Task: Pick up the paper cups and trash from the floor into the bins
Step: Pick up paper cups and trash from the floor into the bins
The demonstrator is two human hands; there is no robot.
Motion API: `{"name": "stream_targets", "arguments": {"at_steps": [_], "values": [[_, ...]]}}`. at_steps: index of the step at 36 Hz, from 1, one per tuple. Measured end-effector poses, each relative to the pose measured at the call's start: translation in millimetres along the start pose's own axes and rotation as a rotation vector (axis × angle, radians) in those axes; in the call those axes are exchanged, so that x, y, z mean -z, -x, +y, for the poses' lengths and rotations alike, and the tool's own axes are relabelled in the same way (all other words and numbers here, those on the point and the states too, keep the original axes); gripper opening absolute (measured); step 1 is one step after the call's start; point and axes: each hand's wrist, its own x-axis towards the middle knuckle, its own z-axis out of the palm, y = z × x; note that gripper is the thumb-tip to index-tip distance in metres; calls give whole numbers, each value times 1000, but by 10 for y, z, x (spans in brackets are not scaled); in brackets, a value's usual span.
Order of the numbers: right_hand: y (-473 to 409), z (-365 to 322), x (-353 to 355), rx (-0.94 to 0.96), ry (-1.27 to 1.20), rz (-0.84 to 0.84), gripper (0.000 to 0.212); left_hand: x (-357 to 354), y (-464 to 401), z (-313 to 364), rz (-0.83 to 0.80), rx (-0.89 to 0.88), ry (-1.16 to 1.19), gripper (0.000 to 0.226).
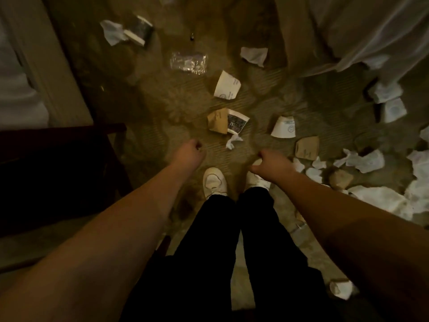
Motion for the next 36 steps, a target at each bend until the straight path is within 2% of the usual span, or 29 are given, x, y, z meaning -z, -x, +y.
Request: {"name": "stream_targets", "arguments": {"at_steps": [5,8,13,15,19,23,26,28,30,33,36], "values": [[-869,-98,-411,43,9,34,82,-309,-801,-136,80,9,69,37],[-1333,-87,-719,64,-46,86,86,-496,-1249,-186,124,-22,127,36],[-1864,-102,-1066,111,-73,194,88,-726,-1833,-186,197,-43,203,53],[-2023,-78,-1170,117,-42,229,83,-796,-2016,-155,238,-66,212,58],[-2212,10,-1323,148,10,372,58,-852,-2333,-45,247,-113,221,59],[-2274,95,-1344,185,53,397,41,-917,-2512,97,216,-128,189,77],[-2312,163,-1308,244,50,370,26,-949,-2592,146,253,-130,151,77],[-2309,213,-1266,320,30,350,24,-939,-2609,159,262,-118,187,76],[-2279,267,-1182,357,-16,375,30,-912,-2583,156,257,-71,239,69],[-2231,318,-952,330,-101,453,28,-871,-2518,78,230,-28,320,54],[-2274,332,-679,298,-169,500,28,-817,-2437,-45,202,-10,407,50]]}}
